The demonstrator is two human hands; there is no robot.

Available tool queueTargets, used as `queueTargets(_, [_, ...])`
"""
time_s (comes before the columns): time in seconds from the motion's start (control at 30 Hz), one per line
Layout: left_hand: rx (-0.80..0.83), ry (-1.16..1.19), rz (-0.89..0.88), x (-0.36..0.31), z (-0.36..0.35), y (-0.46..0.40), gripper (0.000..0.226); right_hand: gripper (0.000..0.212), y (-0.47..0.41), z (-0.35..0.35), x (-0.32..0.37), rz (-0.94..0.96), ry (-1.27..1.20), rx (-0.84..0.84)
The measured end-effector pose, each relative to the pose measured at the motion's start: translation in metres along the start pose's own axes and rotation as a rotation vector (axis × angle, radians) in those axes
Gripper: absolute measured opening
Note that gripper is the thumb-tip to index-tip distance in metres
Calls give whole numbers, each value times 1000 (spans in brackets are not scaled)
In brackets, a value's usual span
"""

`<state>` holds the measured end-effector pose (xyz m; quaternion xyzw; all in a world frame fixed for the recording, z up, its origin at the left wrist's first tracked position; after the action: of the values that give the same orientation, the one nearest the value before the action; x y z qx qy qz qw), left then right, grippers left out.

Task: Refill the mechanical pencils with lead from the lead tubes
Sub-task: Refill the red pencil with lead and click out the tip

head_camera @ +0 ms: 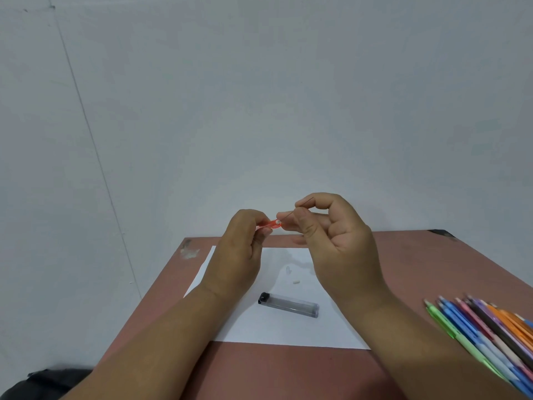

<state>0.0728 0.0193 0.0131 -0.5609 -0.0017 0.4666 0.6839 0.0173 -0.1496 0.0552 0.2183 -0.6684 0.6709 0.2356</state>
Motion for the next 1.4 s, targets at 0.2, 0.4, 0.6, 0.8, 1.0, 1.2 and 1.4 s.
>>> queueTargets(0.2, [4,7,2,0,0,0,9,5,-1,0,0,25,23,-4])
queueTargets(0.4, [6,-4,3,-2,0,0,9,7,-1,1,-2,56,40,-4])
queueTargets(0.6, [11,10,12,-1,-1,1,10,7,-2,1,-3,68,64,13])
queueTargets(0.8, [14,12,11,0,-1,1,8,3,-2,2,-5,70,76,17])
queueTargets(1.0, [20,23,11,1,-1,1,8,3,-4,3,-5,68,91,20])
queueTargets(1.2, [29,21,8,1,-2,2,5,4,-4,4,-5,85,98,19])
queueTargets(1.4, [38,20,14,1,-1,1,4,3,-4,5,-7,73,115,14])
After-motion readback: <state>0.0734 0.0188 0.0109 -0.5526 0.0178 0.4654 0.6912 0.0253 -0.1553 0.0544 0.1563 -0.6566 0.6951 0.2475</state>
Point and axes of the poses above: each hand's wrist, its own y-axis away from the middle knuckle, its own z-axis out of the back of the hand, x = y × z, the point moved 3 cm from there along -y, towards the middle knuckle, and after that the axes turned 11 degrees about z, right-handed, at the moved point
